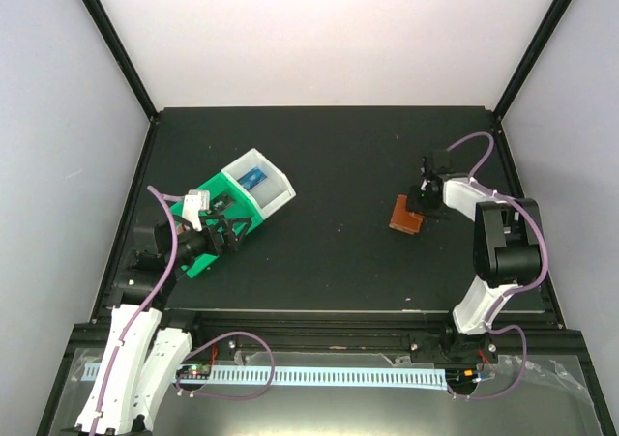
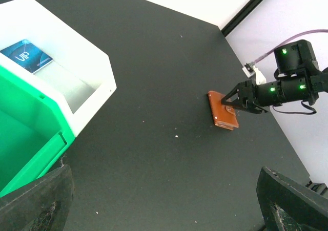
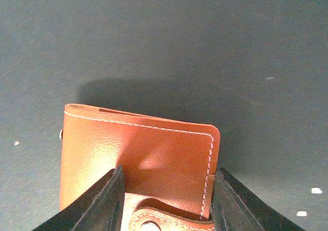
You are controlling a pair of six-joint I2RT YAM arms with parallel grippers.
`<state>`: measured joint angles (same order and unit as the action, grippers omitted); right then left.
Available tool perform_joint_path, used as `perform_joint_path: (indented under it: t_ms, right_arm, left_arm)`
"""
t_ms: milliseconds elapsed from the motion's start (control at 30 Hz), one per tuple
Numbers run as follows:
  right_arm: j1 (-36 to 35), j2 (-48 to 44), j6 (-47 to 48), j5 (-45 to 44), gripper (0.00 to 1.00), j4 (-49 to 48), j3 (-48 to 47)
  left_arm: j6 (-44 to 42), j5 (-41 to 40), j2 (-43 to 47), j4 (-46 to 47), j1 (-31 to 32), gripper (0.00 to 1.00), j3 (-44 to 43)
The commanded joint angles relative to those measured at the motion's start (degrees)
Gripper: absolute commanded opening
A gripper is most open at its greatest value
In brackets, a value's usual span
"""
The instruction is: Take the credit cards out of the card holder
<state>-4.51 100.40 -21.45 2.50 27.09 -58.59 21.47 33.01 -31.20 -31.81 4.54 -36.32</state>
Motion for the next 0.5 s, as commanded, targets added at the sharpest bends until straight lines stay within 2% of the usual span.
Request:
perform_joint_path:
  t_ms: [0, 467]
  right_arm:
    - [-4.93, 0.03, 0.87, -1.69, 0.47, 1.46, 0.48]
    - [-23.64, -1.83, 0.25, -2.3, 0.47, 2.92, 0.38]
  left_arm:
    - [-0.95, 0.18, 0.0, -0.6, 0.15, 0.99, -2.25]
    - [-0.73, -0.95, 1.48, -0.77, 0.18, 0.99, -2.05]
